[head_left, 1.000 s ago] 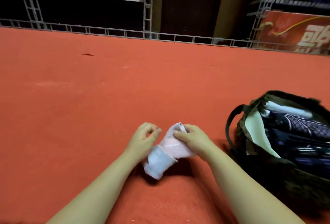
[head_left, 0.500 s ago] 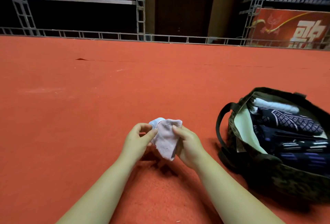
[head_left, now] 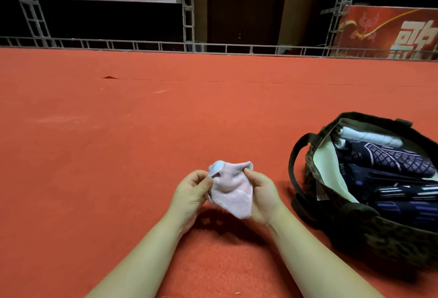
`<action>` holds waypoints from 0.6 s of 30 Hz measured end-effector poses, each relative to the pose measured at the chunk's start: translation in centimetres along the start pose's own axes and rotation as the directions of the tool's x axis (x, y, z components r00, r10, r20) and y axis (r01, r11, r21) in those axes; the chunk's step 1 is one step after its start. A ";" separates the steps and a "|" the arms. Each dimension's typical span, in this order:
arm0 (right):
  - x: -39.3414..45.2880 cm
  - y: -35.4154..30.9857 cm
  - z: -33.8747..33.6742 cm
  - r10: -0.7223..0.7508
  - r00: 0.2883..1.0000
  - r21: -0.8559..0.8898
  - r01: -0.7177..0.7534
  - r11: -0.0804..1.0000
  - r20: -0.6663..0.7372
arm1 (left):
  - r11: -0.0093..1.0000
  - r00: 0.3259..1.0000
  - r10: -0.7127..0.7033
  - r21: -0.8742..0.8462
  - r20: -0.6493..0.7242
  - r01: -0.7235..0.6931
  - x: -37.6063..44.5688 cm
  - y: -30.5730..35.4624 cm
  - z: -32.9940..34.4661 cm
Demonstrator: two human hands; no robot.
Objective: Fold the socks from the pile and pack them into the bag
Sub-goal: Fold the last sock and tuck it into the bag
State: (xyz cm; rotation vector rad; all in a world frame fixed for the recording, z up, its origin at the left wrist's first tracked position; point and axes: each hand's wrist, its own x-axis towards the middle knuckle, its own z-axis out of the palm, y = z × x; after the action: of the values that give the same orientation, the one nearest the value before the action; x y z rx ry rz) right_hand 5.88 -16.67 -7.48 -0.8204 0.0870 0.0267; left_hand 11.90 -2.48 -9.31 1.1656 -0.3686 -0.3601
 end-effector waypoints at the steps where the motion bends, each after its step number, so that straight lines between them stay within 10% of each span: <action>1: 0.2 0.0 -0.4 -0.007 1.000 -0.014 0.007 1.000 -0.014 | 1.000 0.999 0.002 0.023 -0.042 -0.001 0.1 0.0 0.3; 12: 0.0 0.0 -4.3 -0.196 0.980 -0.507 0.159 0.847 -0.019 | 0.889 0.955 -0.220 -0.444 -0.197 0.114 1.1 1.1 -2.3; 18: -0.3 -0.5 -5.6 -0.170 0.981 -0.549 0.089 0.831 -0.098 | 0.887 0.950 -0.290 -0.404 -0.117 0.221 1.0 1.7 -3.1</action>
State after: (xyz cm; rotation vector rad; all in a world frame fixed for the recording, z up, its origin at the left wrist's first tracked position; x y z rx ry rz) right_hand 5.27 -21.08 -10.90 -1.3999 0.1636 -0.1448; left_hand 14.30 0.19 -8.71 0.8458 0.0185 -0.5325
